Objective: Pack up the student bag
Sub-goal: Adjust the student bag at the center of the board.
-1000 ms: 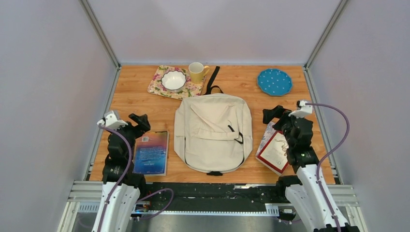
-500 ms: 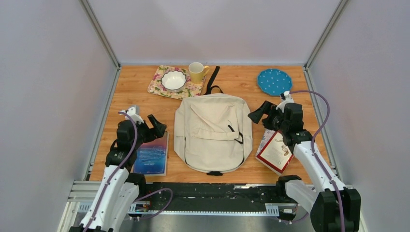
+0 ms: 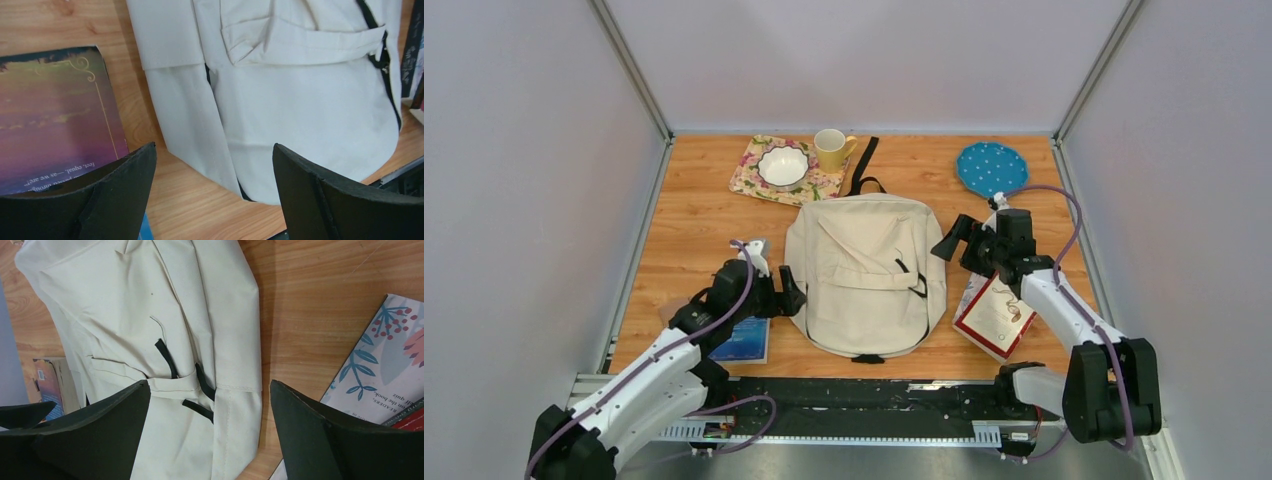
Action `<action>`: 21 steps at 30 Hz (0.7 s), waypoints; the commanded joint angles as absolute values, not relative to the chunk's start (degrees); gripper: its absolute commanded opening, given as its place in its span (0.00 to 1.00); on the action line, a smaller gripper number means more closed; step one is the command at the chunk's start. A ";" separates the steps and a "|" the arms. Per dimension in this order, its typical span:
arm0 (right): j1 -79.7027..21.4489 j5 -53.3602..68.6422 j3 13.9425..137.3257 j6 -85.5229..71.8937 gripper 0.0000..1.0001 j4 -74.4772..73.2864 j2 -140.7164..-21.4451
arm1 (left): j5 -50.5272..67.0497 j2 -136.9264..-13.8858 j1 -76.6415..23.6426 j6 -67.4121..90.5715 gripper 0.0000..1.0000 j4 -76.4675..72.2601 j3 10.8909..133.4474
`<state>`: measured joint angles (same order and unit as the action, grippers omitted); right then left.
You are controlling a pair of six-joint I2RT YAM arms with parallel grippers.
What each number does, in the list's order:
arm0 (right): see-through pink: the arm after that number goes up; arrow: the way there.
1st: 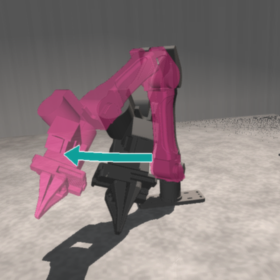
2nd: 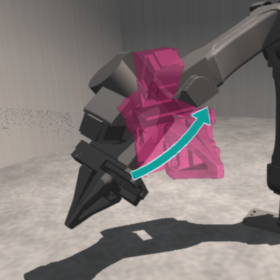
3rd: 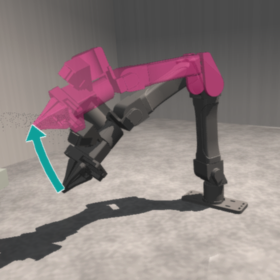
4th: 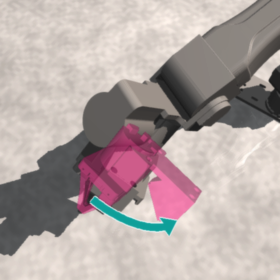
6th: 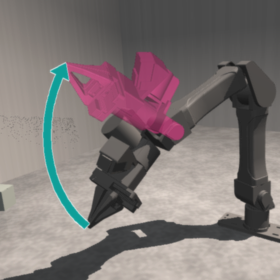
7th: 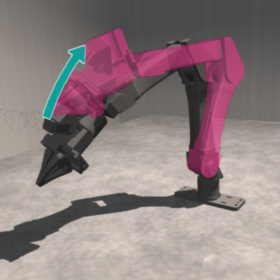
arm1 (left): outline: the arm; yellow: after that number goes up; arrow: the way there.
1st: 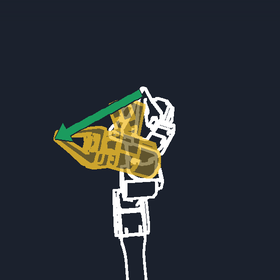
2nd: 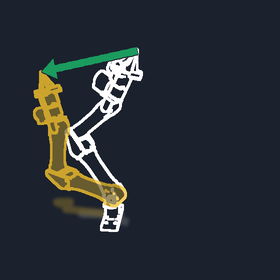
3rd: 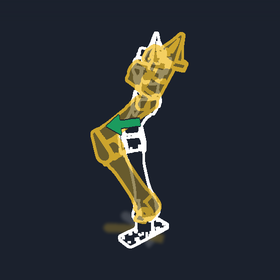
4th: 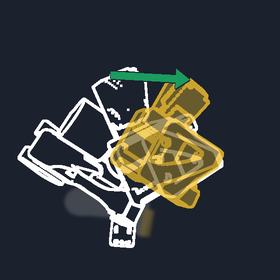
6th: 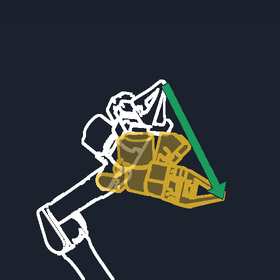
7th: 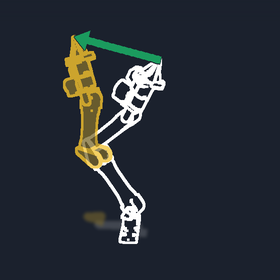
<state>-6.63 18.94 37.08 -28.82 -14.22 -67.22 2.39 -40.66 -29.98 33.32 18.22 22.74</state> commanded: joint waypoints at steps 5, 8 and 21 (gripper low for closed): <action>-7.03 19.42 39.55 -28.74 0.93 -11.17 -71.54 | 0.61 -45.69 -34.10 38.40 0.92 11.62 18.81; -7.12 19.77 39.55 -28.48 0.93 -10.64 -73.73 | 1.93 -49.47 -34.89 39.37 0.90 9.24 17.84; -7.38 22.06 41.57 -27.42 0.88 -7.82 -86.30 | 1.59 -57.83 -36.83 39.38 0.49 2.20 14.86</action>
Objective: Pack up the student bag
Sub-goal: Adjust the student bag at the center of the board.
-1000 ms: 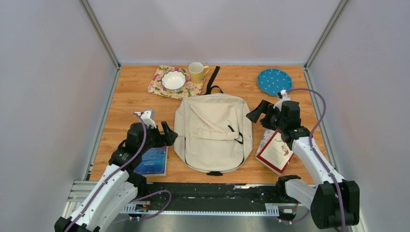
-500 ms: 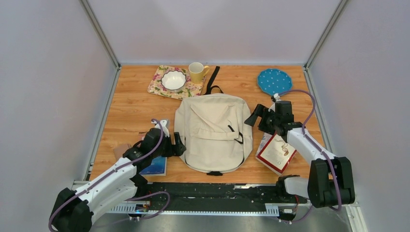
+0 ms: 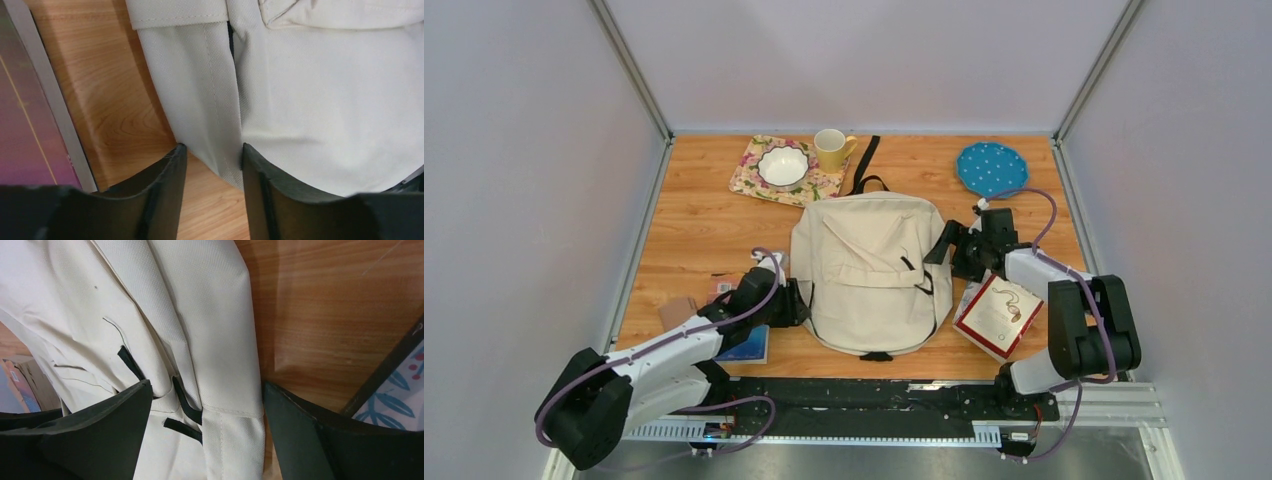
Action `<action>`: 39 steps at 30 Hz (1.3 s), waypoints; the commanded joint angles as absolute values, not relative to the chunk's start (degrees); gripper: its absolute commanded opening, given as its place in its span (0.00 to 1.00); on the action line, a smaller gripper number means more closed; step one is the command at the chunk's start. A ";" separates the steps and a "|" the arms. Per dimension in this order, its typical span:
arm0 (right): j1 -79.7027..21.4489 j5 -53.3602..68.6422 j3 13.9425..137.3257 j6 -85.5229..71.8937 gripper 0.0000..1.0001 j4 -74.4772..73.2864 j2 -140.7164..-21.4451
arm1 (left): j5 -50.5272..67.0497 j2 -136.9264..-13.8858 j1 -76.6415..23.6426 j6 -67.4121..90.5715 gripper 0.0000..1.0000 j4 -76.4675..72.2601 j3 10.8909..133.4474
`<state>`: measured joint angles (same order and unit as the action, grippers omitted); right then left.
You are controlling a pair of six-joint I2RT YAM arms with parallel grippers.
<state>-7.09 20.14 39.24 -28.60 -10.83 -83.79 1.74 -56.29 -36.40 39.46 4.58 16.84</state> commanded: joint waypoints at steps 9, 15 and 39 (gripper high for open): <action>-7.38 26.54 41.22 -25.84 0.40 -8.09 -88.24 | -1.84 -63.01 -36.83 34.63 0.09 4.83 21.61; -7.38 27.94 41.57 -25.23 0.00 -10.19 -85.08 | -3.69 -65.12 -36.83 31.20 0.14 7.20 26.35; -7.56 14.41 31.38 -41.48 0.00 -5.19 -66.27 | 1.41 -54.67 -37.96 50.62 0.85 1.67 13.54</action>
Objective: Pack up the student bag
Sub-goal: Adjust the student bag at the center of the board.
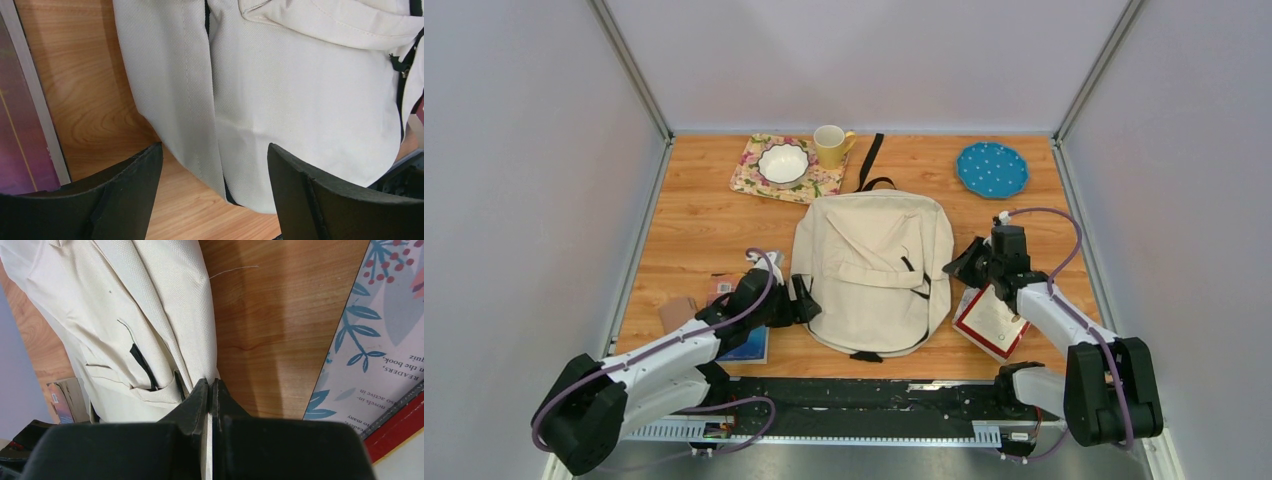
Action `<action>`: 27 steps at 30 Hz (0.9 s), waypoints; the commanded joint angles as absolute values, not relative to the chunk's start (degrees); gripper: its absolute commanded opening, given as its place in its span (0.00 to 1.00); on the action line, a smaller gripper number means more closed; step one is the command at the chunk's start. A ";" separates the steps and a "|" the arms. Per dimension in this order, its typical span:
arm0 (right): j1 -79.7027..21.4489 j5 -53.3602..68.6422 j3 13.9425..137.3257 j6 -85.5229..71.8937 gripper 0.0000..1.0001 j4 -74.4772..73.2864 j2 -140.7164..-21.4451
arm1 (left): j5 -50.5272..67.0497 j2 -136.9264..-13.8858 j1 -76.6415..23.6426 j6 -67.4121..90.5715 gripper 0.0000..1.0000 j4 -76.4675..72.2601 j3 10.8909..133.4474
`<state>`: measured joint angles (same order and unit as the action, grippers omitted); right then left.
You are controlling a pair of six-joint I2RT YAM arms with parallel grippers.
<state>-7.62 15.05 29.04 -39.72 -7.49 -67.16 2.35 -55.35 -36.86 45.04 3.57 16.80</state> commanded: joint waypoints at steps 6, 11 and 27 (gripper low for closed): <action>-7.73 16.69 25.93 -42.28 0.00 -4.04 -62.84 | -0.44 -58.87 -42.62 55.01 0.85 -3.15 12.75; -7.74 21.00 26.10 -42.45 0.00 -6.93 -62.84 | -1.93 -62.66 -43.68 57.74 0.48 -4.84 14.84; -8.53 23.41 30.07 -37.37 0.59 -31.20 -53.53 | -3.61 -79.27 -34.20 21.31 0.00 22.70 48.26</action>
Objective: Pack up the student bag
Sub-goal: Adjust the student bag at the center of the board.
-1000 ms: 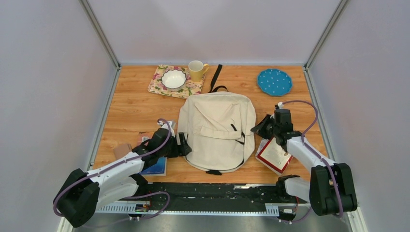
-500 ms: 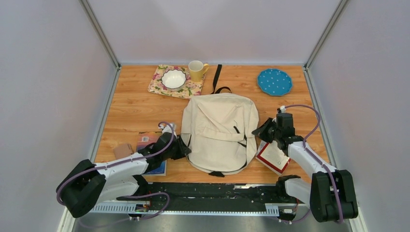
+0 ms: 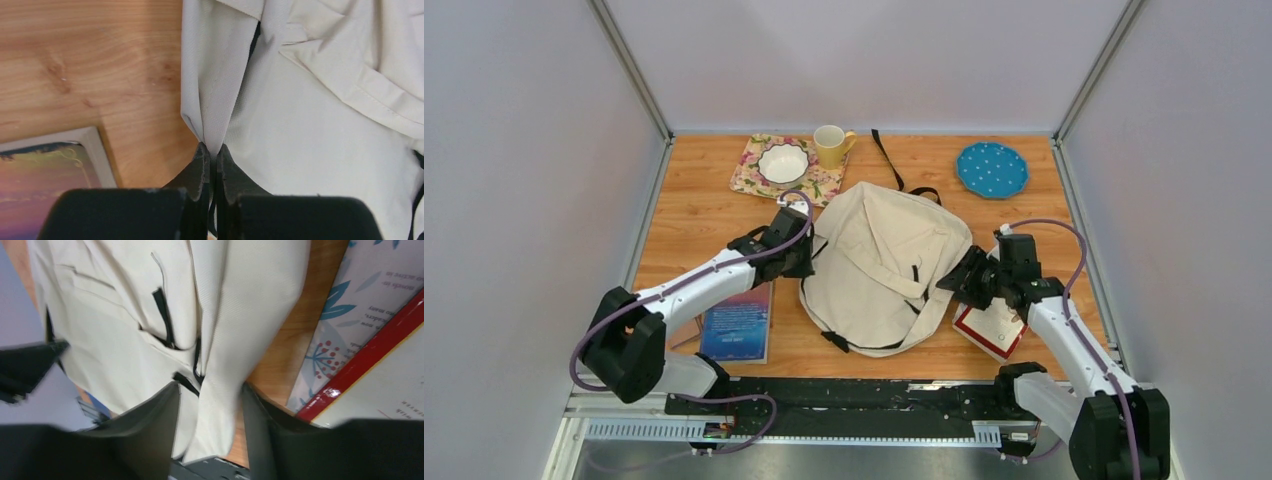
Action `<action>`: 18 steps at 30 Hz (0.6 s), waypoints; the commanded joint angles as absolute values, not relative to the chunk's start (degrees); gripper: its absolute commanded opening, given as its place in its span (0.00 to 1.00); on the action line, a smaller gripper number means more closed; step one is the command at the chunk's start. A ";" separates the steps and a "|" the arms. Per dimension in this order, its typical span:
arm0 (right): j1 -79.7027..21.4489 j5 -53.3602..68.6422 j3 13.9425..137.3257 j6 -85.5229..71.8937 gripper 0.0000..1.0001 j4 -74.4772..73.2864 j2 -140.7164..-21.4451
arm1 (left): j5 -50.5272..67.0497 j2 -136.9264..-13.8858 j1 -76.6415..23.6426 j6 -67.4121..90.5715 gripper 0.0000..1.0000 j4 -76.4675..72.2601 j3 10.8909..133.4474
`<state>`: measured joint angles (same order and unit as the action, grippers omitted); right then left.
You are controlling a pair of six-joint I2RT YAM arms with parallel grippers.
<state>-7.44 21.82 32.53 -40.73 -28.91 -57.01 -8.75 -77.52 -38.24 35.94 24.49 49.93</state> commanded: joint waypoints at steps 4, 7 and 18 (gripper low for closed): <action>-8.44 21.09 29.79 -36.12 0.87 -29.79 -52.82 | 1.67 -81.12 -31.64 19.07 0.05 25.65 47.90; -8.44 19.08 30.50 -35.95 0.90 -29.36 -55.45 | 3.59 -80.60 -31.64 21.35 0.42 26.98 46.42; -8.35 21.18 33.75 -35.59 0.90 -21.27 -67.50 | 7.74 -63.91 -31.64 30.13 0.80 26.71 39.29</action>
<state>-8.25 20.23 31.16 -36.91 -25.41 -65.08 5.54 -68.88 -31.48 26.46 26.15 38.50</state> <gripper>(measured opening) 0.908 0.791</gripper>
